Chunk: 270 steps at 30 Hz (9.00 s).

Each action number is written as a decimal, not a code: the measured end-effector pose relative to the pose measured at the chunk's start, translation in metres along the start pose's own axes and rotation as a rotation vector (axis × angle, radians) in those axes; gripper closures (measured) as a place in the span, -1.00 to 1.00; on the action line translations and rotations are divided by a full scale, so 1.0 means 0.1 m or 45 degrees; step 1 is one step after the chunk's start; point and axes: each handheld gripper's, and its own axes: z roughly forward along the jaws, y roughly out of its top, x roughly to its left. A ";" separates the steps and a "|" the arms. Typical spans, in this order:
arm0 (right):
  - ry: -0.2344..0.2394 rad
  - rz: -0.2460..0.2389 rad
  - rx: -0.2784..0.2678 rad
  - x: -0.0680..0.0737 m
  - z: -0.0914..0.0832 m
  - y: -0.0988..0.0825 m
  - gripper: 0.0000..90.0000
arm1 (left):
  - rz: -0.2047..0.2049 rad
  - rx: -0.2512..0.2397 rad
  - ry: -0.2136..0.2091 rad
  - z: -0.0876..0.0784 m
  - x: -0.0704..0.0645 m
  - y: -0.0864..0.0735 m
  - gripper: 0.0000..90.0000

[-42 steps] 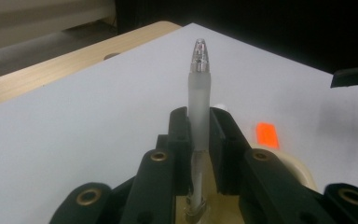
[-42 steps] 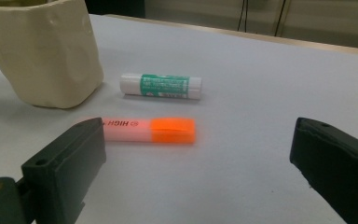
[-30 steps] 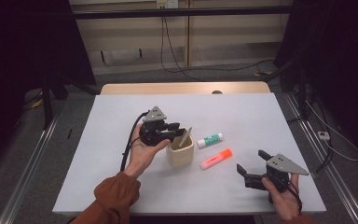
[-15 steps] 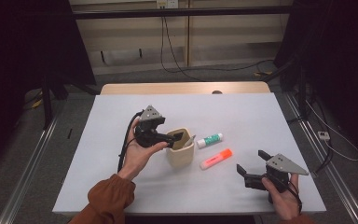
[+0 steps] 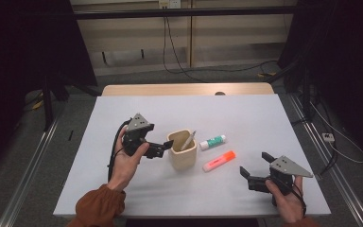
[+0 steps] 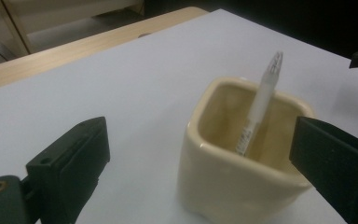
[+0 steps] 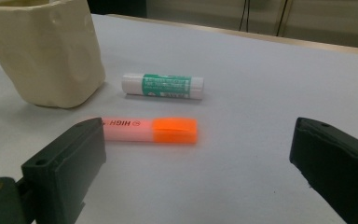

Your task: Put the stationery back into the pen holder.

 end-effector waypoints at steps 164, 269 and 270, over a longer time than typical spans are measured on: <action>0.437 -0.168 0.723 -0.33 0.74 0.56 -0.69 | -0.079 0.083 0.093 -0.45 0.05 -0.97 -0.86; 0.864 -0.488 0.910 0.55 0.71 0.61 0.51 | 0.111 0.082 0.012 -0.43 -0.34 -0.93 -0.86; 0.865 -0.483 0.910 0.56 0.71 0.62 0.51 | 0.128 0.081 0.014 -0.42 -0.36 -0.93 -0.86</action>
